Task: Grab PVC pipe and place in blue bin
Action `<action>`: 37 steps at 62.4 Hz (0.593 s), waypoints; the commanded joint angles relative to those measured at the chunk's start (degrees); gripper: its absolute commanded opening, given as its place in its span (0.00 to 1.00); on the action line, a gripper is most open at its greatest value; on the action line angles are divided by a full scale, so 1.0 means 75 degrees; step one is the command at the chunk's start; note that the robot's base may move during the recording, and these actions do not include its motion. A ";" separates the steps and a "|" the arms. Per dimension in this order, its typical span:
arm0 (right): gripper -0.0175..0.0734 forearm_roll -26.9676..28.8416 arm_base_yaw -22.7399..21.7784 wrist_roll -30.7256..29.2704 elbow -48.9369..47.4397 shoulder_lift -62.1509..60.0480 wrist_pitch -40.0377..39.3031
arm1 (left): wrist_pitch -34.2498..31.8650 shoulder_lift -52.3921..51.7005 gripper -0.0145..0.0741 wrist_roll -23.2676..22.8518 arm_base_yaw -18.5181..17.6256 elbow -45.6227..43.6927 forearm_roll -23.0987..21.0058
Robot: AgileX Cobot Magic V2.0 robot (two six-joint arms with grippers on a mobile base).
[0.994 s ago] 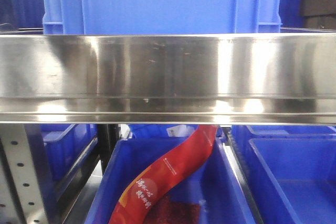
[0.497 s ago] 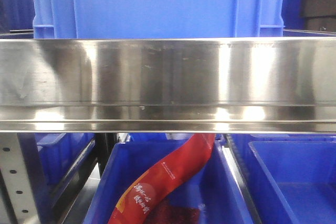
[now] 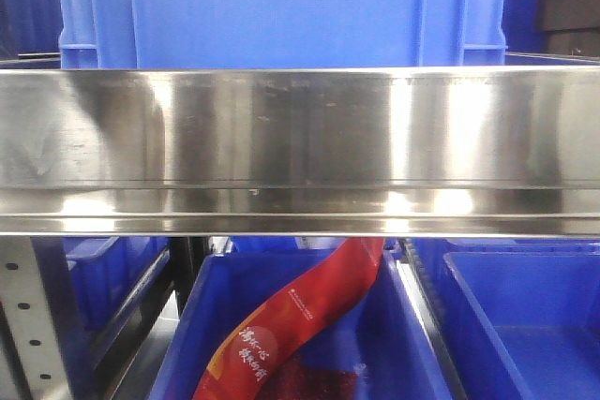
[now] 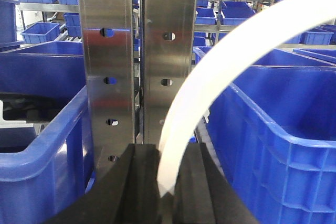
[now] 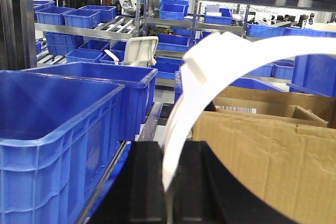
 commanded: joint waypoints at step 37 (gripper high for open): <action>0.04 0.1084 0.0040 0.0011 -0.0059 -0.0001 -0.0077 | -0.0286 -0.0031 0.04 -0.0019 -0.1969 -0.0080 0.0146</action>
